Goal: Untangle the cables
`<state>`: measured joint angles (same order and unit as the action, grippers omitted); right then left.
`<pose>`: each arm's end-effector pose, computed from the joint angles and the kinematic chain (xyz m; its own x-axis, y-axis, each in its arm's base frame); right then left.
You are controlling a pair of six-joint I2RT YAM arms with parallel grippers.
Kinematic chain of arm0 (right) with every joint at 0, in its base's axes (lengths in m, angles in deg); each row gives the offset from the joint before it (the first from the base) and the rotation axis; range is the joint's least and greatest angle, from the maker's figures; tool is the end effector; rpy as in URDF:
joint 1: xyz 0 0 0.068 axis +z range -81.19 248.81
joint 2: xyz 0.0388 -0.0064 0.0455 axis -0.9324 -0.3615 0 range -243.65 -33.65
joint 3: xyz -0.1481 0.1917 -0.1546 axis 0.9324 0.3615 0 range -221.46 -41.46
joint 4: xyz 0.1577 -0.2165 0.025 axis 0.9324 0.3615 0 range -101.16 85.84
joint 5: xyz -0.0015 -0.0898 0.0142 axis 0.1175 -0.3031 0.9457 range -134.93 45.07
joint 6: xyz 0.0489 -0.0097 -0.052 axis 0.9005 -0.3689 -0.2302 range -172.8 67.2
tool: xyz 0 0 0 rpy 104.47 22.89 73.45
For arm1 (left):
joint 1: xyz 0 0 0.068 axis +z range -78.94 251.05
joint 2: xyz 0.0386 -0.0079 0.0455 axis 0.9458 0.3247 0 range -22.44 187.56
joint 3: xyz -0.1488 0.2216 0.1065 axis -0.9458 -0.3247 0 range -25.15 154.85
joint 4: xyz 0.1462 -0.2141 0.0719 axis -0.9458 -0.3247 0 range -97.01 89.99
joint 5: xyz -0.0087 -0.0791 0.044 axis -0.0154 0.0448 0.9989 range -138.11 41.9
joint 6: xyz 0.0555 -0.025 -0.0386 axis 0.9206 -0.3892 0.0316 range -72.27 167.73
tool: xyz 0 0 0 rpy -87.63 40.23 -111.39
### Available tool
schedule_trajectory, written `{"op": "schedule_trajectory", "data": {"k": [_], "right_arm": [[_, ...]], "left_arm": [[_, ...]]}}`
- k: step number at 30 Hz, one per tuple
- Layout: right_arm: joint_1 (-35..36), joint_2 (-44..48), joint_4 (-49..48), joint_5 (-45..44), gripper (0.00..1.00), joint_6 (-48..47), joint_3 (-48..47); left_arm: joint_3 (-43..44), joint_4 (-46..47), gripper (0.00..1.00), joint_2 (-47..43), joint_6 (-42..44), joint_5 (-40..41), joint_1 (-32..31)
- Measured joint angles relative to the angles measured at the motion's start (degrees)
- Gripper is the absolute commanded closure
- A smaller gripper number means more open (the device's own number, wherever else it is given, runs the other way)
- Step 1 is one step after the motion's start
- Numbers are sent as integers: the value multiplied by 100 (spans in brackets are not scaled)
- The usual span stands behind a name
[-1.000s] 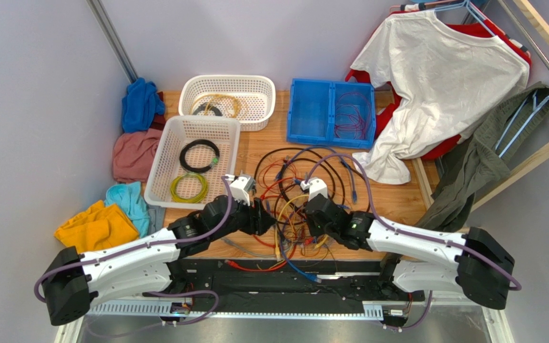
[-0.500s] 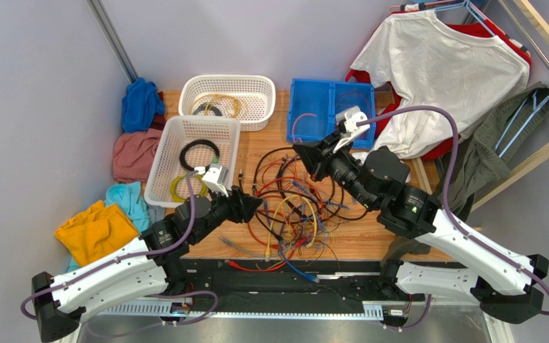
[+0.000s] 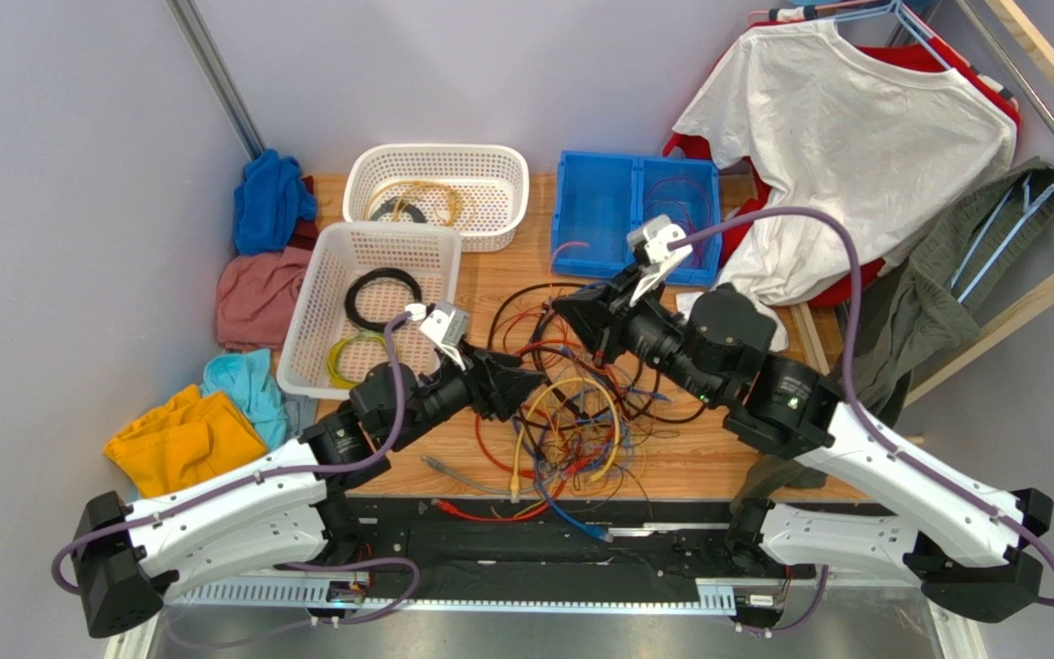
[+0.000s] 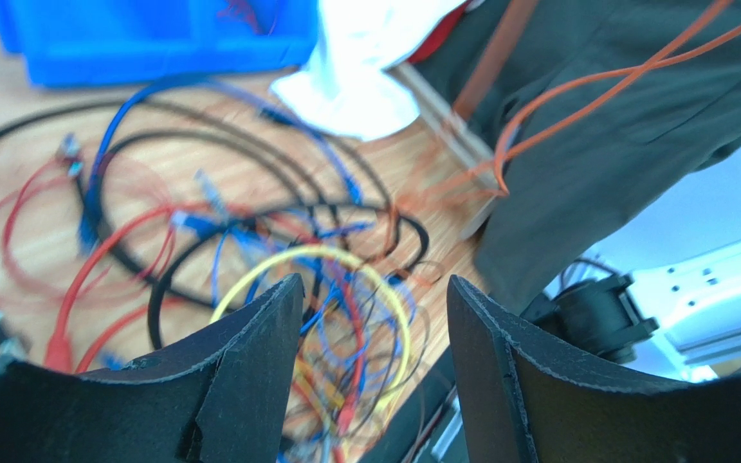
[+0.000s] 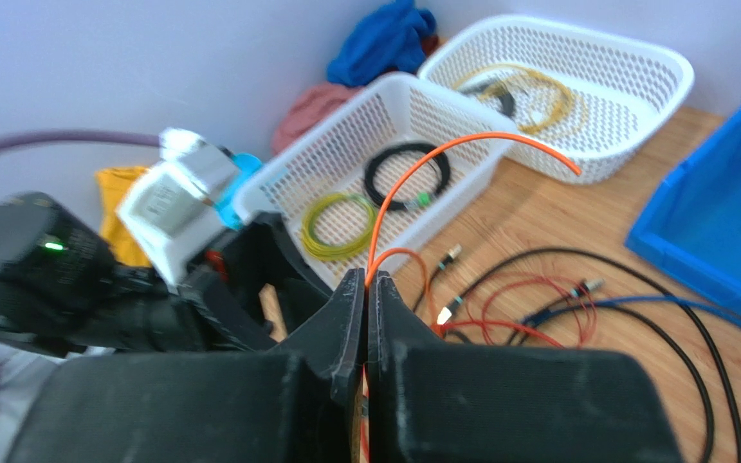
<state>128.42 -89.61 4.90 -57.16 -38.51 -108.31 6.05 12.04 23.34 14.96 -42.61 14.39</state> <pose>0.1286 0.1944 0.4395 -0.2259 0.0916 -0.9698 -0.7023 0.6747 0.2273 0.1249 -0.1795 0.3019 -0.4421 -0.3081 -0.8424 0.6420 0.5472 -0.5371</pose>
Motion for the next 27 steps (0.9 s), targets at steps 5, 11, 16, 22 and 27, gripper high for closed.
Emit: {"op": "schedule_trajectory", "data": {"k": [5, 11, 16, 22, 27], "right_arm": [[0, -79, 350, 546, 100, 24, -1209], [0, 164, 468, 1010, 100, 118, -1582], [0, -195, 946, 1174, 100, -4, -2522], [0, -61, 955, 1069, 100, -219, -2964], [0, 426, 887, 717, 100, -240, -2184]], "left_arm": [[31, 890, 34, 518, 59, -155, 0], [544, 1182, 34, 1156, 151, -275, 0], [1207, 1259, 93, 1600, 258, -420, 0], [1611, 1047, 100, 2299, 389, -273, -2], [1585, 267, 69, 2660, 216, 142, 2]]}}
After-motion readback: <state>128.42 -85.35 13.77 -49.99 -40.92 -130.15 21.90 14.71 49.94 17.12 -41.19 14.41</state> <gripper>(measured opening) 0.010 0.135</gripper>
